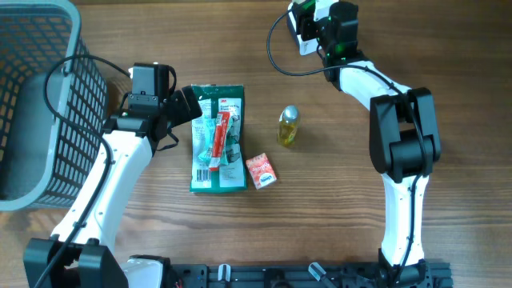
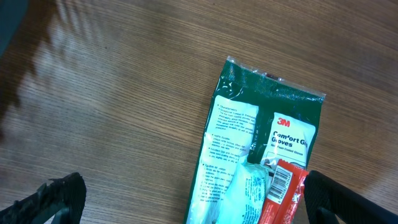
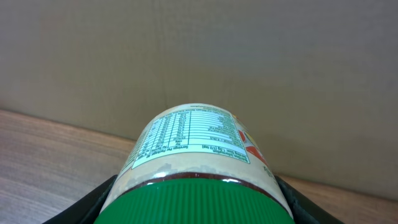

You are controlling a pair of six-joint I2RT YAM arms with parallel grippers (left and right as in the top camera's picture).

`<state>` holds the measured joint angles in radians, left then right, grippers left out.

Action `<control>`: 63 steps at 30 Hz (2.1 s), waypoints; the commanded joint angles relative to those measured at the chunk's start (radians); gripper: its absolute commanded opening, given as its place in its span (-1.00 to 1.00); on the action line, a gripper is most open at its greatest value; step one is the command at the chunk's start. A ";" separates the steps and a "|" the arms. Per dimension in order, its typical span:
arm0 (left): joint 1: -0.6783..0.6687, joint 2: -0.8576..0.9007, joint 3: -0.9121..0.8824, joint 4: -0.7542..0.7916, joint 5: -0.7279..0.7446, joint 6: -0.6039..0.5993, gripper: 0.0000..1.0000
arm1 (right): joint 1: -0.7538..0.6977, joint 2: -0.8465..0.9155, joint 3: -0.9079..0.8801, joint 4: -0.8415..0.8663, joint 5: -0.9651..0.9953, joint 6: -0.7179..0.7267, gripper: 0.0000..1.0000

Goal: Scan the item barcode
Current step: 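Carry the jar to the white scanner and hold its label there, then move the jar right and set it upright on the table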

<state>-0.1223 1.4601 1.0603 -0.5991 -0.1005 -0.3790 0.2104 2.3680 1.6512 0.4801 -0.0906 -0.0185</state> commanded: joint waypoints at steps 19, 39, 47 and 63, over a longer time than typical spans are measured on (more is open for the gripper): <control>0.002 -0.007 0.011 0.001 -0.005 0.008 1.00 | -0.052 -0.766 0.009 -1.515 -0.015 0.051 -0.89; 0.002 -0.007 0.011 0.001 -0.006 0.008 1.00 | -0.154 -0.755 -0.539 -1.526 0.248 0.438 -0.70; 0.002 -0.007 0.011 0.001 -0.006 0.008 1.00 | -0.345 -0.755 -0.547 -1.516 0.195 0.437 -0.71; 0.002 -0.007 0.011 0.001 -0.005 0.008 1.00 | -0.365 -0.755 -0.615 -1.378 0.195 0.440 -0.60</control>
<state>-0.1223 1.4601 1.0603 -0.5991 -0.1005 -0.3790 -0.1497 1.6077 1.0779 -0.9211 0.1123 0.4046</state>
